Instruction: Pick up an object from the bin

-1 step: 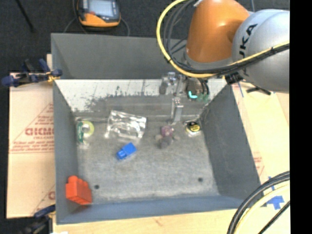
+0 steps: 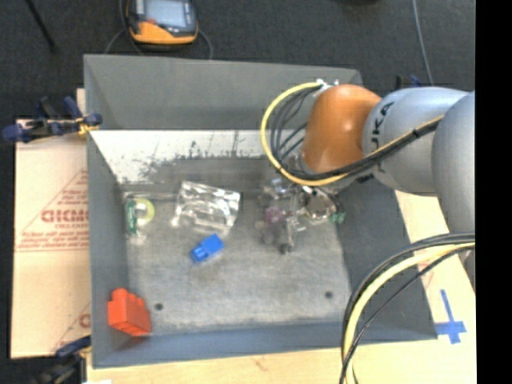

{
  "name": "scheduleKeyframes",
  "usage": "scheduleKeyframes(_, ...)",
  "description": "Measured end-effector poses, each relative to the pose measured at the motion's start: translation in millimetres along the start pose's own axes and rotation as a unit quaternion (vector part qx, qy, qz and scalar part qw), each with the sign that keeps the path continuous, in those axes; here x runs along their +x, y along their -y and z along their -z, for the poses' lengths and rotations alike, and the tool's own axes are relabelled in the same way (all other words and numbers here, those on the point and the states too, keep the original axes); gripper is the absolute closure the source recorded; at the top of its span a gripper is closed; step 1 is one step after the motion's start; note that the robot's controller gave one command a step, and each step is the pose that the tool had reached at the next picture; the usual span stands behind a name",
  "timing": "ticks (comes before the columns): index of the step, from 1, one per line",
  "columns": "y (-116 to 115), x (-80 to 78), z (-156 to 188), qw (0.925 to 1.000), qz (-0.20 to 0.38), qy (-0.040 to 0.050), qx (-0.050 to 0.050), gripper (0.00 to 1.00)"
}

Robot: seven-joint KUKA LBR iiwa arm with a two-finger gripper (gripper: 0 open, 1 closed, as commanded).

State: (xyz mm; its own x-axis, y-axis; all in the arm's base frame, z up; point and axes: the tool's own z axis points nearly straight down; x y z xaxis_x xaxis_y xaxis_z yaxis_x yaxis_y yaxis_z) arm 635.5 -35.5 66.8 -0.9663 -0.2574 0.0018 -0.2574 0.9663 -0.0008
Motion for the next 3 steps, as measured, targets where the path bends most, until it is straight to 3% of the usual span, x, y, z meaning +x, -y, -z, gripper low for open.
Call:
scheduleKeyframes(1, 18.1, -10.1, 35.9, 0.9984, -0.057, 0.0052, 0.000, 0.00)
scheduleKeyframes(2, -0.6, -5.8, 34.2, 0.9944, -0.106, 0.0025, -0.001, 0.00)
scheduleKeyframes(3, 0.1, 4.0, 2.9, 0.9899, -0.141, 0.0015, -0.001, 0.00)
